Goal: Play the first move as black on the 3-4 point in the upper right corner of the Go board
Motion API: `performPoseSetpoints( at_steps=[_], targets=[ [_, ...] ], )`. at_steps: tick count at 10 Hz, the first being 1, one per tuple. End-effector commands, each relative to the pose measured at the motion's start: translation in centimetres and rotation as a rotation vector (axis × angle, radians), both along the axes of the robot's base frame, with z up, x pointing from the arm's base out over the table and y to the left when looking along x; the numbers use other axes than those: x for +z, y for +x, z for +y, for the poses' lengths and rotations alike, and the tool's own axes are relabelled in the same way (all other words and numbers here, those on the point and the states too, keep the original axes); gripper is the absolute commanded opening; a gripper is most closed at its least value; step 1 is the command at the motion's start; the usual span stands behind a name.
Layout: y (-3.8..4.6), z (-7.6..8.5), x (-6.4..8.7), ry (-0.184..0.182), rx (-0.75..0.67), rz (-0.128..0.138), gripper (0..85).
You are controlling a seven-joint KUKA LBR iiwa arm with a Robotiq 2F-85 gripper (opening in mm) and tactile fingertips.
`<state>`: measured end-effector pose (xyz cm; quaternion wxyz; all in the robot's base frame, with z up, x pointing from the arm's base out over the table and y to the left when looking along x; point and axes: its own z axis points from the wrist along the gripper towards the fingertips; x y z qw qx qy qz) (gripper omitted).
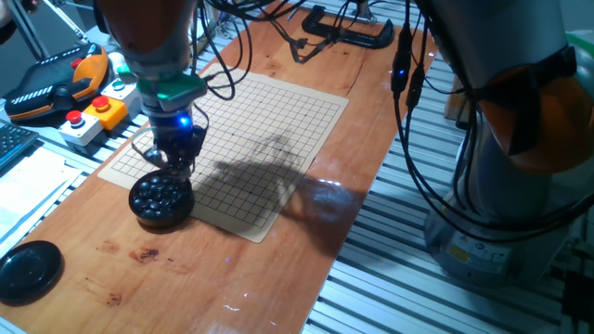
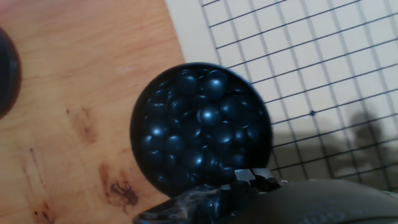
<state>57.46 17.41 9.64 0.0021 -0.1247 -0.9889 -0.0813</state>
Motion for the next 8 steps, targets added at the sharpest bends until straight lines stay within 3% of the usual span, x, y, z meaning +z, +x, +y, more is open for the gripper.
performPoseSetpoints(
  at_steps=[1, 8],
  targets=[
    [0.05, 0.1, -0.3, 0.01, 0.002, -0.003, 0.7],
    [-0.39, 1.4, -1.3, 0.022, -0.037, -0.018, 0.7]
  ],
)
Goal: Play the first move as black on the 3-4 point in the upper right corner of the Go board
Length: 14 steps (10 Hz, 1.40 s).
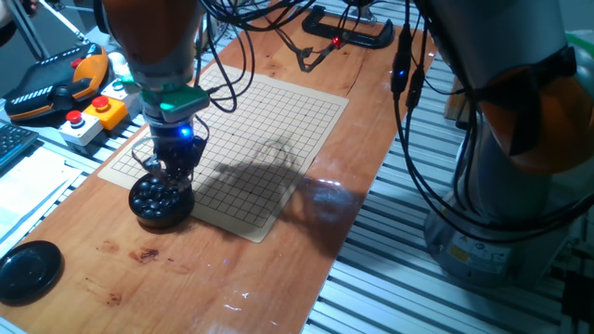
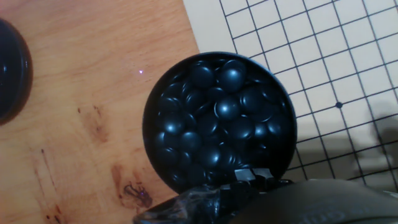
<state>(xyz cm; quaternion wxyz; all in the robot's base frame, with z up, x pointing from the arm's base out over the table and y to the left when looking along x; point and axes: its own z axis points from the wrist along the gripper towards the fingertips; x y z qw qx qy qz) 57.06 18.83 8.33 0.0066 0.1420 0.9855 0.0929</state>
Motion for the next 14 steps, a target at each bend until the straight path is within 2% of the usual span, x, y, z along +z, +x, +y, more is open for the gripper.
performPoseSetpoints(
  at_steps=[1, 8, 10, 11, 12, 13, 14],
  targets=[
    [0.03, 0.09, -0.17, -0.001, -0.002, -0.002, 0.7],
    [0.27, 0.05, -0.45, 0.009, -0.013, 0.005, 0.7],
    [0.28, 0.02, -0.42, 0.033, -0.011, 0.016, 0.7],
    [0.28, 0.02, -0.42, -0.032, 0.03, 0.033, 0.7],
    [0.28, 0.02, -0.42, -0.077, 0.06, 0.034, 0.7],
    [0.28, 0.02, -0.42, -0.104, 0.087, 0.039, 0.7],
    [0.28, 0.02, -0.42, -0.112, 0.102, 0.037, 0.7]
  ],
)
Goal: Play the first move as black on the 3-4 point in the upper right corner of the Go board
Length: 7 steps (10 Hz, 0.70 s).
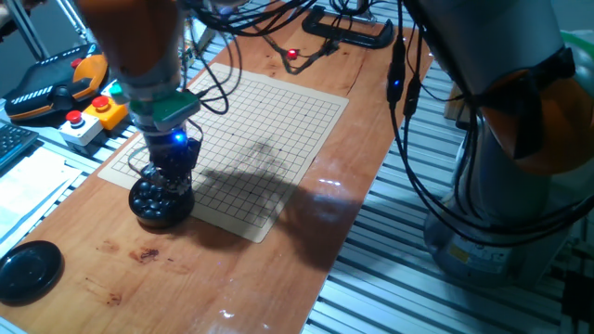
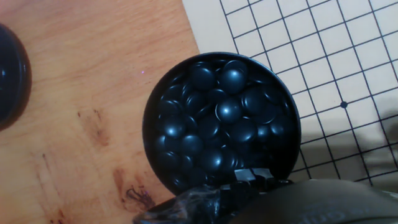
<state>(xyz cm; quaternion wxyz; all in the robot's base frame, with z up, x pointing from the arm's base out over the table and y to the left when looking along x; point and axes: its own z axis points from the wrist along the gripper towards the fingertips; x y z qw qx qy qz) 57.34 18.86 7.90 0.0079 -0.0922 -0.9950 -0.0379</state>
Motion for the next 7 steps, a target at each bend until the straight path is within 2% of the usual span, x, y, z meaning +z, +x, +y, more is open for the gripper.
performPoseSetpoints(
  at_steps=[1, 4, 5, 7],
  targets=[
    [0.0, 0.0, 0.01, 0.004, 0.002, -0.001, 0.7],
    [0.0, 0.0, 0.01, 0.06, -0.011, -0.001, 0.7],
    [0.0, 0.0, 0.01, 0.072, -0.019, 0.007, 0.7],
    [0.36, 0.21, -0.35, 0.082, -0.016, 0.009, 0.7]
  ],
)
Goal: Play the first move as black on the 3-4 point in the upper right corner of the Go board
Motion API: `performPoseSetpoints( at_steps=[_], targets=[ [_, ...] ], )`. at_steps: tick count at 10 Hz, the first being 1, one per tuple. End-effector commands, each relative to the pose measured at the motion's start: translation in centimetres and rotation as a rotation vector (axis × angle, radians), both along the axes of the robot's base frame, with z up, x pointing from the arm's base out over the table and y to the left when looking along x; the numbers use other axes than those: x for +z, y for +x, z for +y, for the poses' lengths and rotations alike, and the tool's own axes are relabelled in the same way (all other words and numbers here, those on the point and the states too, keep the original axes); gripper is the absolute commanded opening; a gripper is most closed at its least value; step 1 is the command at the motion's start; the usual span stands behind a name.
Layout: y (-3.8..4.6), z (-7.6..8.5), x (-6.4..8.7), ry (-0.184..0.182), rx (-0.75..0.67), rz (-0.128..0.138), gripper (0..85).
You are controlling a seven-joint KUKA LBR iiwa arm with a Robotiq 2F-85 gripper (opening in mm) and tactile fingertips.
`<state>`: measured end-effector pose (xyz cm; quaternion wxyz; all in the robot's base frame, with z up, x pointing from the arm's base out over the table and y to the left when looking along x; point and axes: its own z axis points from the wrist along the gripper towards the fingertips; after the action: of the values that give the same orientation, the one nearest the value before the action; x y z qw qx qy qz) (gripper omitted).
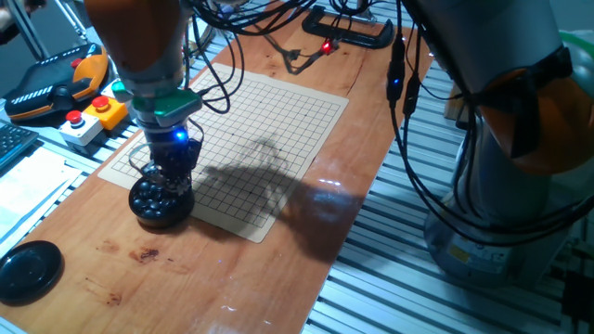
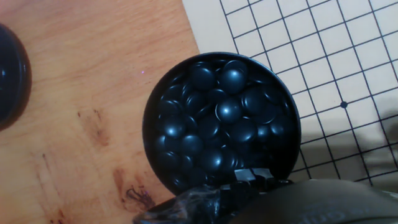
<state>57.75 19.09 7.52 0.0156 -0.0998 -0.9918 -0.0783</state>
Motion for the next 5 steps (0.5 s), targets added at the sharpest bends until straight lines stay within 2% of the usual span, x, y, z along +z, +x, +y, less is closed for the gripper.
performPoseSetpoints(
  at_steps=[1, 2, 4, 5],
  targets=[
    [0.11, 0.09, -0.07, -0.006, 0.002, 0.0, 0.7],
    [0.19, 0.37, -0.17, -0.035, 0.012, 0.0, 0.7],
    [0.3, 0.49, -0.29, -0.027, 0.007, 0.005, 0.7],
    [0.4, 0.59, -0.36, -0.016, 0.003, -0.001, 0.7]
  ],
)
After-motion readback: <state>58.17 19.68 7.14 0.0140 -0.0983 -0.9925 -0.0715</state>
